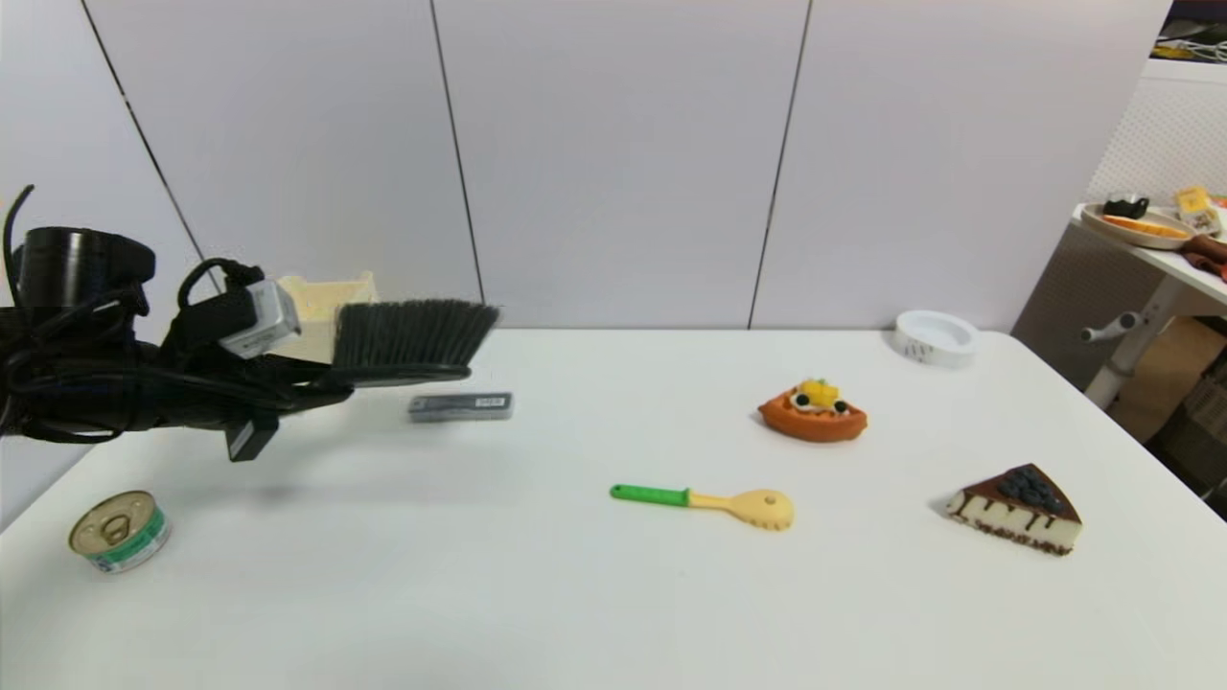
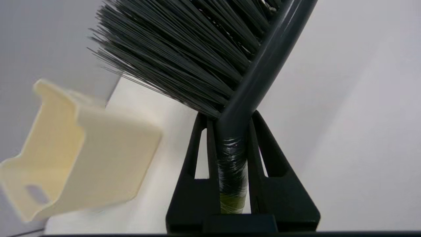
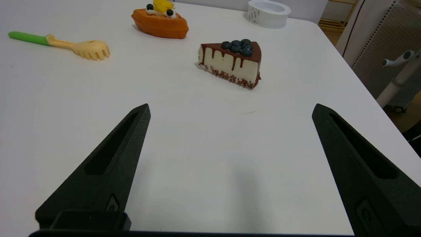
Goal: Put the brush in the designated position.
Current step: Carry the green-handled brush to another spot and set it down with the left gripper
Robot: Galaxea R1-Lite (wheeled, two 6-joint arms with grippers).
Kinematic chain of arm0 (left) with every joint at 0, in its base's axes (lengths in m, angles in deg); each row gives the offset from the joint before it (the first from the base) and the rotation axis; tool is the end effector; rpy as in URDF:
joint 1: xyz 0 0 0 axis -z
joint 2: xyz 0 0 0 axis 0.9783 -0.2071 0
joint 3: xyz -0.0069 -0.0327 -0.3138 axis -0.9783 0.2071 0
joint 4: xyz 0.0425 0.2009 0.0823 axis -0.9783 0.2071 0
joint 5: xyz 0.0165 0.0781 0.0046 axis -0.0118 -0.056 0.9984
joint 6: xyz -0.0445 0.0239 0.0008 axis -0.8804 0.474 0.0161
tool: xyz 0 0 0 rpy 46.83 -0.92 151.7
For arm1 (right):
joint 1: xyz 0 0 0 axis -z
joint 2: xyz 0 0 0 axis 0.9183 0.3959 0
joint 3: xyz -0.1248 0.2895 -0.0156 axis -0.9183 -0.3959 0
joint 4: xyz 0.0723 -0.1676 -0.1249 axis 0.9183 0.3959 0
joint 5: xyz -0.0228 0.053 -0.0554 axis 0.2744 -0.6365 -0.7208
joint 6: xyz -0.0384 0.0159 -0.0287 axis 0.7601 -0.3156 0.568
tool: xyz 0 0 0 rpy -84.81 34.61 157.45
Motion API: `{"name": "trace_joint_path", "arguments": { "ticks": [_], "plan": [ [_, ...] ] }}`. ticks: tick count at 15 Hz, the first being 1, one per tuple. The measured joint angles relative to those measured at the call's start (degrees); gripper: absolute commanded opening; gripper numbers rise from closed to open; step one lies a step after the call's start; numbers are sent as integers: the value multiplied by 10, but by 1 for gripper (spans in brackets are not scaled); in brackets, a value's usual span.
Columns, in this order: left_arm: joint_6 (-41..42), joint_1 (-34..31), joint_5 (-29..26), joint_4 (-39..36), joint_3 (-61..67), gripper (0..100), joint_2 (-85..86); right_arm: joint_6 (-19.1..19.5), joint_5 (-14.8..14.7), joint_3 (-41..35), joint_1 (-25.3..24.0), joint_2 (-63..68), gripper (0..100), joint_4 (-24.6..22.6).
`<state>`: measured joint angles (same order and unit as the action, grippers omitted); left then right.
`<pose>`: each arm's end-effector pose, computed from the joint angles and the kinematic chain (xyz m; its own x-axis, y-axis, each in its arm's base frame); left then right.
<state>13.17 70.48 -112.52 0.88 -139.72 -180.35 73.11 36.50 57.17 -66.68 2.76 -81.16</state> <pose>0.3397 0.0132 0.1685 0.6887 -0.5419 -0.4818 0.7219 0.4504 0.5253 0.0226 0.0014 0.0741 0.9996 0.0268 -0.0097 -0.0278 0.9927 -0.1177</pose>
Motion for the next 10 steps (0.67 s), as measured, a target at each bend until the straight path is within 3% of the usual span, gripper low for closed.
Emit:
{"name": "trace_joint_path", "arguments": {
  "ticks": [5,10],
  "plan": [
    [135,-89,-45,79,-119,0,-108,0,0,0,0,0,100,0],
    [162,-104,-51,104,-153,0,-187,0,0,0,0,0,100,0]
  ]
}}
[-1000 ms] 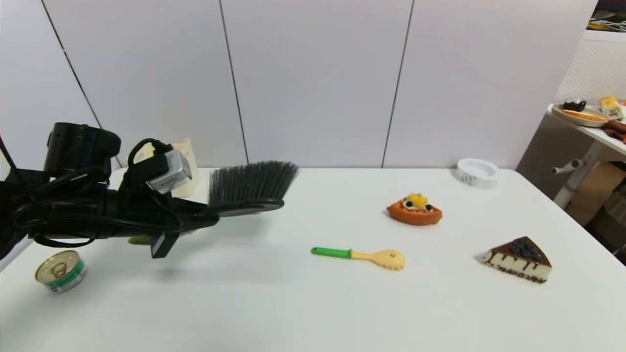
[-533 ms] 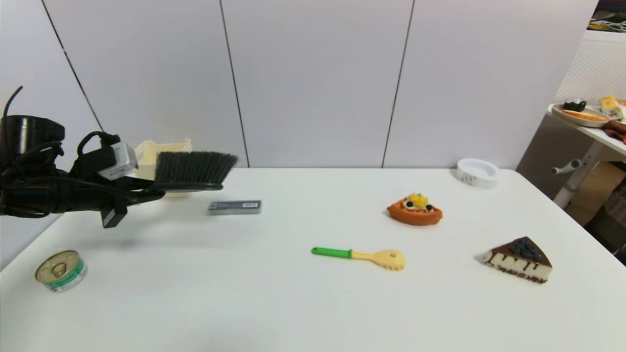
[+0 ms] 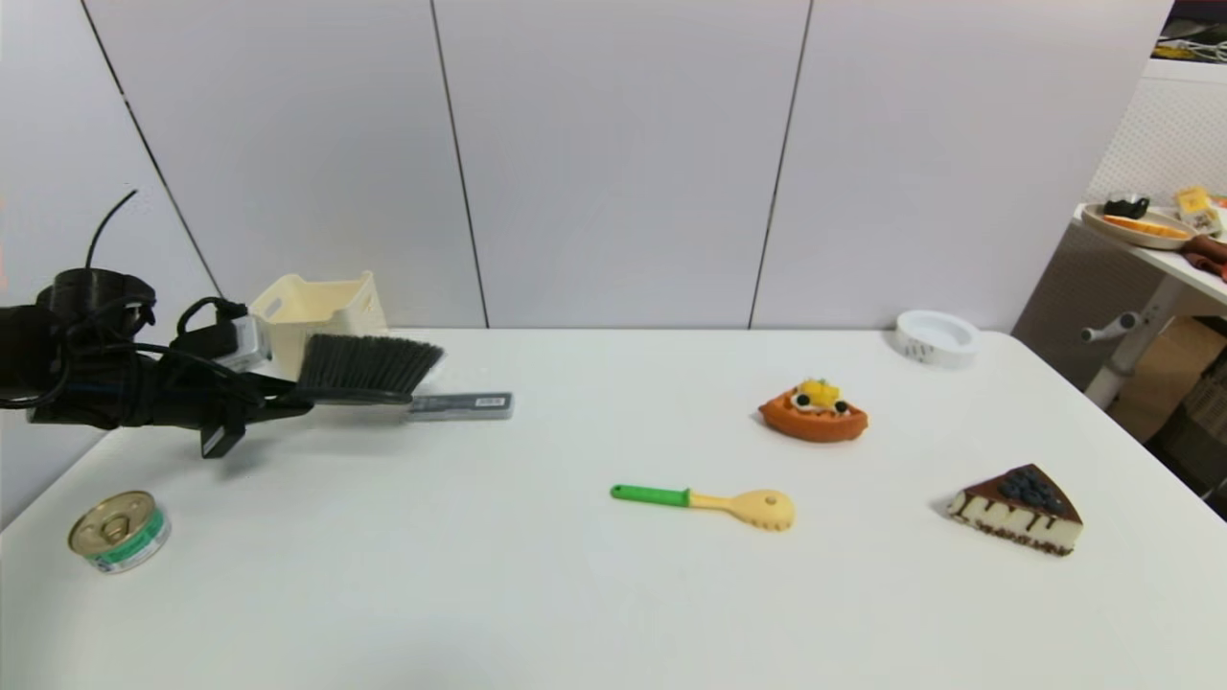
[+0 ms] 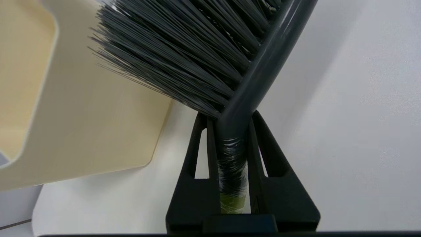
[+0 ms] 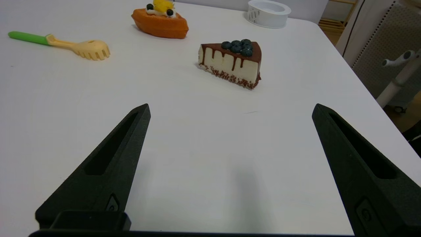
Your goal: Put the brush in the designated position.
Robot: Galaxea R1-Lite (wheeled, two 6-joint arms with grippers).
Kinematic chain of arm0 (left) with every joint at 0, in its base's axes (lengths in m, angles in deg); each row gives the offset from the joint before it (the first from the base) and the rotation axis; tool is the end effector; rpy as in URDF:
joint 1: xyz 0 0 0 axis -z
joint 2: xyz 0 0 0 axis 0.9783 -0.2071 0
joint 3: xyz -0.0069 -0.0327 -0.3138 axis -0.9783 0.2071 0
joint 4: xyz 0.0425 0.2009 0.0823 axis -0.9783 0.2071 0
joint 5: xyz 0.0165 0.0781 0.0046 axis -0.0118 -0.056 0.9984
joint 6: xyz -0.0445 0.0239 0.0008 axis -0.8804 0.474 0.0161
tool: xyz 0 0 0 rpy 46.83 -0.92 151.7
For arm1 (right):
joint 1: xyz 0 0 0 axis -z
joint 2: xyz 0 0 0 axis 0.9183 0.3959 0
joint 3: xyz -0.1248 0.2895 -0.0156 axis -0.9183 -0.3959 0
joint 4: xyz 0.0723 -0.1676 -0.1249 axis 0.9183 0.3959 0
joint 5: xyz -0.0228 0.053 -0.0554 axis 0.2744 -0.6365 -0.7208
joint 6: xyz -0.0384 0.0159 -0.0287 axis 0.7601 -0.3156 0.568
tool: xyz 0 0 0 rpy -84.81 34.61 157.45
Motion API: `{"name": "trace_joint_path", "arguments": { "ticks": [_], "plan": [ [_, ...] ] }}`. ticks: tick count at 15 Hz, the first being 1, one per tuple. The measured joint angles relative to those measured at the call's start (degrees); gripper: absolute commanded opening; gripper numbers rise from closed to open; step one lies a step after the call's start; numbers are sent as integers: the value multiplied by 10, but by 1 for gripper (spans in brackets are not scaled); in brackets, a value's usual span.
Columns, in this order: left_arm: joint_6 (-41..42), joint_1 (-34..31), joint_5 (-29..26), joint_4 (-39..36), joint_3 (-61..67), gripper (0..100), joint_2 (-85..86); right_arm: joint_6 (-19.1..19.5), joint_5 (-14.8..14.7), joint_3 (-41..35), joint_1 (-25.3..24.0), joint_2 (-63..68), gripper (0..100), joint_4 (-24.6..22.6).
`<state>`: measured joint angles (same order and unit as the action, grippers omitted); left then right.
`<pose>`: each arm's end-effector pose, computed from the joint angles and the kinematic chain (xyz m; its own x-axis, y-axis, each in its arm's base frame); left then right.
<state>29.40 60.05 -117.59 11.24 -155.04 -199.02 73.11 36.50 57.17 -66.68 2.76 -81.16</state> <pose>0.4012 0.0936 0.1108 0.6364 -0.5231 -0.5669 0.7701 0.3896 0.5051 0.0226 0.0014 0.0741 0.9996 0.0268 -0.0097 -0.0278 0.9927 -0.1177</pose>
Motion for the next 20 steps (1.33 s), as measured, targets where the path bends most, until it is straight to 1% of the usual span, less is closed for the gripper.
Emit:
{"name": "trace_joint_path", "arguments": {
  "ticks": [4,5,8,12,14,16,18,19,20],
  "plan": [
    [0,-2,1,0,-18,0,-37,0,0,0,0,0,100,0],
    [0,-2,1,0,-23,100,-45,0,0,0,0,0,100,0],
    [0,-5,1,1,-27,100,-57,0,0,0,0,0,100,0],
    [-4,-10,2,42,-27,100,-49,0,0,0,0,0,100,0],
    [-8,-12,13,109,-26,100,-16,0,0,0,0,0,100,0],
    [-26,-10,39,212,-28,100,45,0,0,0,0,0,100,0],
    [-74,-1,72,321,-24,100,138,0,0,0,0,0,100,0],
    [-111,5,89,364,-16,100,197,0,0,0,0,0,100,0],
    [-153,14,104,390,-4,100,258,0,0,0,0,0,100,0]
  ]
}}
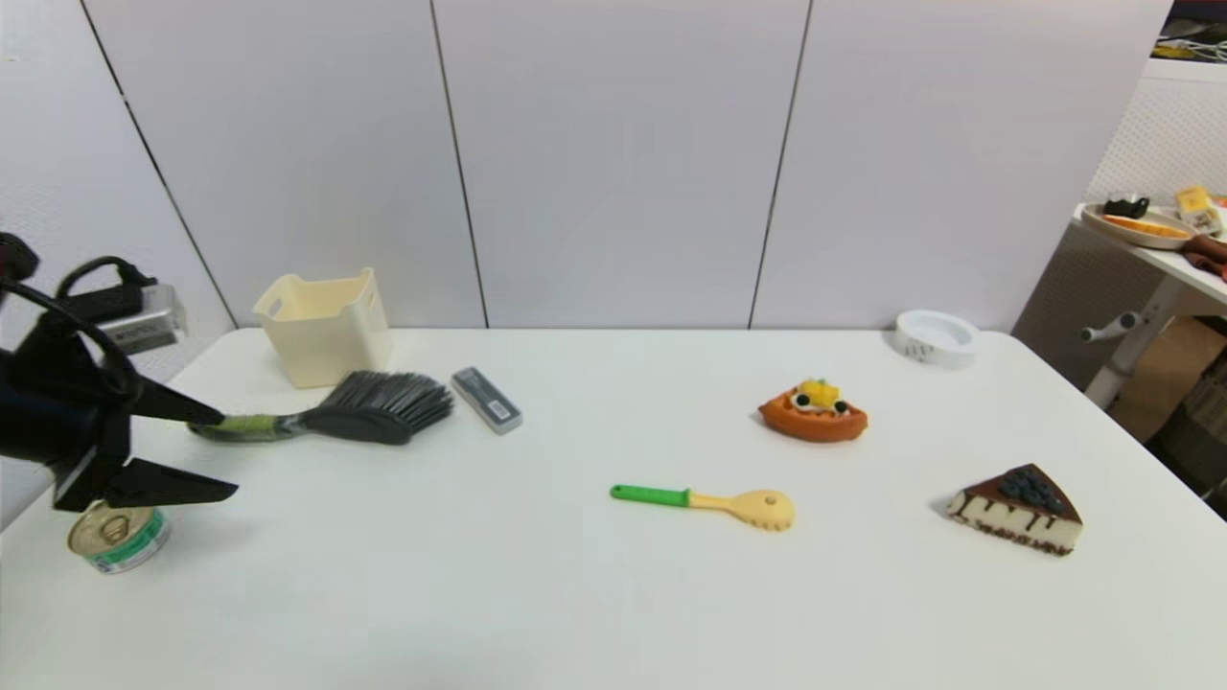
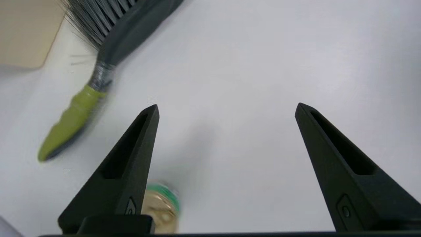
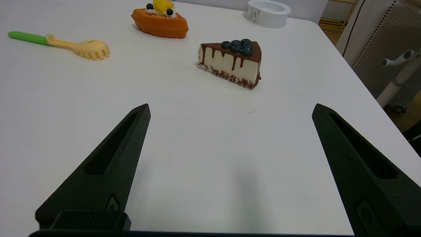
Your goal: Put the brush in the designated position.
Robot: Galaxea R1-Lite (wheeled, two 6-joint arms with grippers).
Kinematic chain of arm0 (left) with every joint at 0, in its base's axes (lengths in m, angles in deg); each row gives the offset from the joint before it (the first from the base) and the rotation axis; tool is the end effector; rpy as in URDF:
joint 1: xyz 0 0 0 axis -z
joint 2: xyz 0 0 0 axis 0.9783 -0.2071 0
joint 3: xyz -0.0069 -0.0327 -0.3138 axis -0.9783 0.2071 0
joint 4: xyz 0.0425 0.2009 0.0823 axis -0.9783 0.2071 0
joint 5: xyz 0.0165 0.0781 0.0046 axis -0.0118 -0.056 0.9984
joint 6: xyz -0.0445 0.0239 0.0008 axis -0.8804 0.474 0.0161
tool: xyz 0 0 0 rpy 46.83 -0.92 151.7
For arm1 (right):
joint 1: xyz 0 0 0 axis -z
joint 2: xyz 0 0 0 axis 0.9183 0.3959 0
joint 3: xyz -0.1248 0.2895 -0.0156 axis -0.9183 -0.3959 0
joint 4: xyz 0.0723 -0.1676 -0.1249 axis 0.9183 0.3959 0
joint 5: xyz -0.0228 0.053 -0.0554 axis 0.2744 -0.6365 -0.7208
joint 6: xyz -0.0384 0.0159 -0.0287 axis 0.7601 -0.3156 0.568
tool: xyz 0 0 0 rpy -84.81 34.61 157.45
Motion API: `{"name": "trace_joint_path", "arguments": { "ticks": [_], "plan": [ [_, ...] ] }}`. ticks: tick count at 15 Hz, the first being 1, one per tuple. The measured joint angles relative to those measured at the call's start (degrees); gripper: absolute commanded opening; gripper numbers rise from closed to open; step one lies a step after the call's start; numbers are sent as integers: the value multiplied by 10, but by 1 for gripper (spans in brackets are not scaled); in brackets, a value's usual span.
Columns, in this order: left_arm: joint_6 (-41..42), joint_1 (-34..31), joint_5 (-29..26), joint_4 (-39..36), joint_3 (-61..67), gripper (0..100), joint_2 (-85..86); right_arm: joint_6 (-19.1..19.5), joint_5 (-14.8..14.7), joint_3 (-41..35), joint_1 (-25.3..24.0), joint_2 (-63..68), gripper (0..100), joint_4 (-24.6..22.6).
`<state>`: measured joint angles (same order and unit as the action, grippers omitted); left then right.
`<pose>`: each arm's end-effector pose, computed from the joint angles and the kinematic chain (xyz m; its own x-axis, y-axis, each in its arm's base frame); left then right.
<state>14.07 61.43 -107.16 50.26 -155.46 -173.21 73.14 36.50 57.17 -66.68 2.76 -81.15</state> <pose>0.2656 0.0502 0.2209 0.4988 -0.4276 -0.7539 0.7738 0.6115 0.1651 0.0226 0.0014 0.0740 0.9996 0.0268 -0.0098 -0.0278 0.9926 -0.1182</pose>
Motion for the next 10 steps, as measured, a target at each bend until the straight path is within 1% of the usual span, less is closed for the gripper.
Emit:
{"name": "trace_joint_path", "arguments": {
  "ticks": [2,4,5,7,8,10],
  "plan": [
    [-102,24,20,-1,39,100,136,0,0,0,0,0,100,0],
    [-218,53,37,-48,110,100,284,0,0,0,0,0,100,0],
    [-272,65,50,-85,156,100,354,0,0,0,0,0,100,0],
    [-374,89,101,-183,279,100,490,0,0,0,0,0,100,0],
    [-416,104,139,-241,344,100,550,0,0,0,0,0,100,0],
    [-481,134,235,-360,478,100,662,0,0,0,0,0,100,0]
  ]
}}
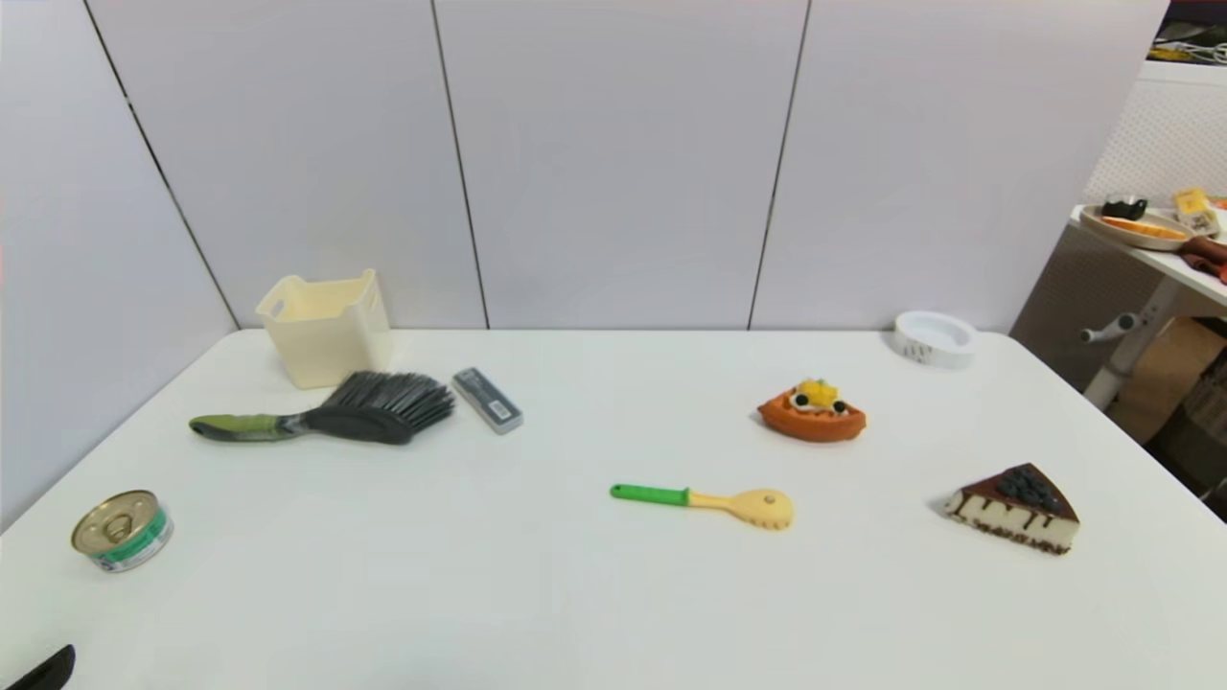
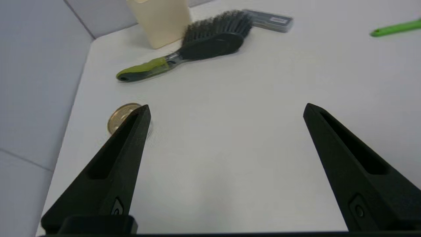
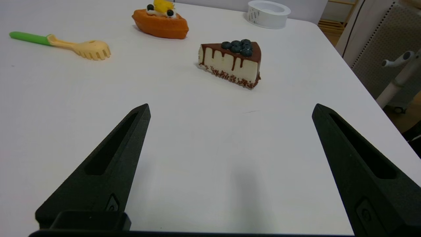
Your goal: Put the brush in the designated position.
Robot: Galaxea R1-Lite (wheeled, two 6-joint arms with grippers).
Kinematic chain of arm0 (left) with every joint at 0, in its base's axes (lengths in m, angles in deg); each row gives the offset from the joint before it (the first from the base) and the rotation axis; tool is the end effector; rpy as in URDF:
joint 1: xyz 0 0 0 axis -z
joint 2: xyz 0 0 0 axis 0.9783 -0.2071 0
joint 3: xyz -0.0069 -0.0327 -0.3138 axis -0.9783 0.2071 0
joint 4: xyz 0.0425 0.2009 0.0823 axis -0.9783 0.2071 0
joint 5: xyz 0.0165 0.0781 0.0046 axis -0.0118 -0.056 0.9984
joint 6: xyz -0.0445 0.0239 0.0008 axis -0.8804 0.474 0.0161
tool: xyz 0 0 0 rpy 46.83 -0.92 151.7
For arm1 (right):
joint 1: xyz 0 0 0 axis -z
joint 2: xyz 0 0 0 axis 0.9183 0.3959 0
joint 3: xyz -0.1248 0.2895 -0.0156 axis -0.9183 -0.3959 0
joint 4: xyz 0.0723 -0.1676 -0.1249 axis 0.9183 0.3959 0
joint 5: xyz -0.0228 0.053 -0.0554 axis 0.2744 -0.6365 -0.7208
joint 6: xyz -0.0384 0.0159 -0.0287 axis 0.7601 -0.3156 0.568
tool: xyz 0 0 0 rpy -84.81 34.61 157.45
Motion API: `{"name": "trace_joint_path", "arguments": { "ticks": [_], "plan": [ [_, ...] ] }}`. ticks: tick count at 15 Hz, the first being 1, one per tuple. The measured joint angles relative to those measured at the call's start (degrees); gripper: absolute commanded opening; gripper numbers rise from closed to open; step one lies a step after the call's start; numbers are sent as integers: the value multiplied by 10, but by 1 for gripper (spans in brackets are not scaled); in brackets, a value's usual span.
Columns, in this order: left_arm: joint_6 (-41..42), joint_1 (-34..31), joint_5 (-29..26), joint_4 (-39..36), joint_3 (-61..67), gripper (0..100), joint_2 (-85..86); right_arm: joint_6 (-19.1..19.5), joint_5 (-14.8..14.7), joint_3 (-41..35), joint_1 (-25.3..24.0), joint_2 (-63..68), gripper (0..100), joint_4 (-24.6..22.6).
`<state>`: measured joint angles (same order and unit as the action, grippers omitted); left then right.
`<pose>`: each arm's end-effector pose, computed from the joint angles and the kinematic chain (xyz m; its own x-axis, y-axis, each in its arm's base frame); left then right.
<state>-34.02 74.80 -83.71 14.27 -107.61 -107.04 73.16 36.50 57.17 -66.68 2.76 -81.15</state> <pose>0.0423 -0.0064 0.1848 0.9767 -0.1200 -0.1782 0.1613 0.9573 0.2400 0.0226 0.0014 0.0740 0.9996 0.0268 -0.0098 -0.0278 0.9926 -0.1186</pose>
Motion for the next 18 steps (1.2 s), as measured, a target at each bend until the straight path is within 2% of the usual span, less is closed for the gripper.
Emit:
{"name": "trace_joint_path", "arguments": {
  "ticks": [3,5,10,15,18],
  "plan": [
    [-68,24,102,-115,168,100,138,0,0,0,0,0,100,0],
    [-118,31,89,-139,229,100,189,0,0,0,0,0,100,0],
    [-158,35,98,-129,254,100,229,0,0,0,0,0,100,0],
    [-160,35,98,-129,256,100,232,0,0,0,0,0,100,0],
    [-160,35,98,-129,256,100,233,12,4,0,0,0,100,0]
  ]
}}
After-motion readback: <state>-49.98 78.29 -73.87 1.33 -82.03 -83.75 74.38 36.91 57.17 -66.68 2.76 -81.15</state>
